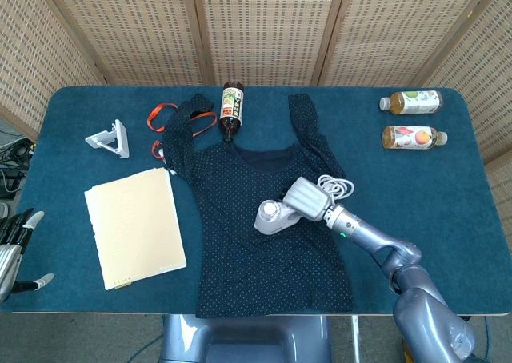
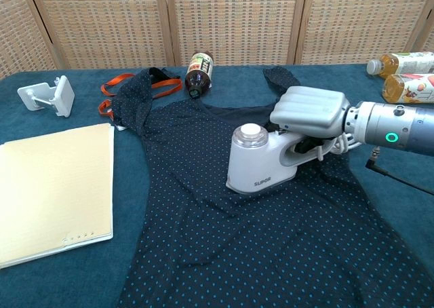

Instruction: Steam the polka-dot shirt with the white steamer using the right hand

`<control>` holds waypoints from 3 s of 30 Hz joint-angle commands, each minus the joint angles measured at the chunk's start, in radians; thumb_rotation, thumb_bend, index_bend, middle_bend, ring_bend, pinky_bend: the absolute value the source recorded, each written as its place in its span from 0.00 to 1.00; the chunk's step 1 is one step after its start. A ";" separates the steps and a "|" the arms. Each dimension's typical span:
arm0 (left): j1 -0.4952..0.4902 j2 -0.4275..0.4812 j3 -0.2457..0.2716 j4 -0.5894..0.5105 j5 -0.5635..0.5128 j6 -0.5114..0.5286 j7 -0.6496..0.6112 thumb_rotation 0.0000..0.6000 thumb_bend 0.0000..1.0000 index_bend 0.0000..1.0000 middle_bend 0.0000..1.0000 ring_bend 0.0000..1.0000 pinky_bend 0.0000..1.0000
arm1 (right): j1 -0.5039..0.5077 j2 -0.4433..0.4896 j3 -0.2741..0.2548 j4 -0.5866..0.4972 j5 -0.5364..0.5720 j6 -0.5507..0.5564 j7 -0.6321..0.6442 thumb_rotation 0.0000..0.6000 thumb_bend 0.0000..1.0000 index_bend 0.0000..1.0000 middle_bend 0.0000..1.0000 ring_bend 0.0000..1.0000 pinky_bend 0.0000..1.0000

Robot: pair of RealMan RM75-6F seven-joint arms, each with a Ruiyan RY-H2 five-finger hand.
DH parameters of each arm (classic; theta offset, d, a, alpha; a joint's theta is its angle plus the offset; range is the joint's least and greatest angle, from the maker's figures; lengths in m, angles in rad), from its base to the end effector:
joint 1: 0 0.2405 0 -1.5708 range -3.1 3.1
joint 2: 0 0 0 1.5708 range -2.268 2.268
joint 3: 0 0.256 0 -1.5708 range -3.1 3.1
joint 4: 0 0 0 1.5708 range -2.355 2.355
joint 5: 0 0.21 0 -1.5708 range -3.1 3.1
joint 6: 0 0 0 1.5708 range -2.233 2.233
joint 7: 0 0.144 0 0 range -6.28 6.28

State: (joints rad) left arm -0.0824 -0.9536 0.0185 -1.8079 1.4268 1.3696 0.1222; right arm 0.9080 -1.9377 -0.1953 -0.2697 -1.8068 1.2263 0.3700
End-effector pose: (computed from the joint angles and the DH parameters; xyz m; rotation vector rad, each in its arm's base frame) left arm -0.3054 0.1609 0.1724 -1.4582 -1.0004 -0.6825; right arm -0.1715 -0.3984 -0.0527 2.3105 -0.1112 0.9623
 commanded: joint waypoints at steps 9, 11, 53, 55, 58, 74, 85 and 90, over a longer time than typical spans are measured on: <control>-0.002 0.002 0.000 0.001 0.002 -0.002 -0.004 1.00 0.00 0.00 0.00 0.00 0.00 | 0.021 0.010 -0.031 -0.082 -0.049 0.061 -0.046 1.00 1.00 0.88 0.68 0.66 0.91; -0.001 0.002 0.001 0.001 0.002 -0.001 -0.004 1.00 0.00 0.00 0.00 0.00 0.00 | 0.020 0.015 -0.032 -0.090 -0.051 0.062 -0.053 1.00 1.00 0.88 0.68 0.66 0.91; 0.000 0.000 0.009 -0.016 0.021 0.006 0.013 1.00 0.00 0.00 0.00 0.00 0.00 | -0.093 0.086 -0.064 -0.010 -0.058 0.116 0.009 1.00 1.00 0.88 0.68 0.66 0.91; 0.000 0.000 0.009 -0.014 0.021 0.005 0.013 1.00 0.00 0.00 0.00 0.00 0.00 | -0.085 0.079 -0.066 -0.030 -0.066 0.132 0.002 1.00 1.00 0.88 0.68 0.66 0.91; 0.000 0.000 0.009 -0.013 0.021 0.003 0.011 1.00 0.00 0.00 0.00 0.00 0.00 | -0.073 0.072 -0.068 -0.060 -0.078 0.153 -0.018 1.00 1.00 0.88 0.68 0.66 0.91; 0.000 0.004 0.011 -0.010 0.023 0.002 -0.001 1.00 0.00 0.00 0.00 0.00 0.00 | -0.058 0.088 -0.085 -0.162 -0.120 0.185 -0.102 1.00 1.00 0.88 0.68 0.66 0.91; -0.005 -0.003 0.013 -0.012 0.021 -0.009 0.014 1.00 0.00 0.00 0.00 0.00 0.00 | -0.150 0.136 -0.077 -0.051 -0.076 0.172 -0.040 1.00 1.00 0.88 0.68 0.66 0.91; -0.005 -0.005 0.014 -0.016 0.028 -0.006 0.022 1.00 0.00 0.00 0.00 0.00 0.00 | -0.195 0.146 -0.074 0.002 -0.057 0.153 -0.006 1.00 1.00 0.88 0.68 0.66 0.91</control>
State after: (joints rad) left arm -0.0875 -0.9582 0.0327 -1.8238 1.4544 1.3634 0.1443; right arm 0.7246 -1.7960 -0.2707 -0.2797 -1.8706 1.3859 0.3540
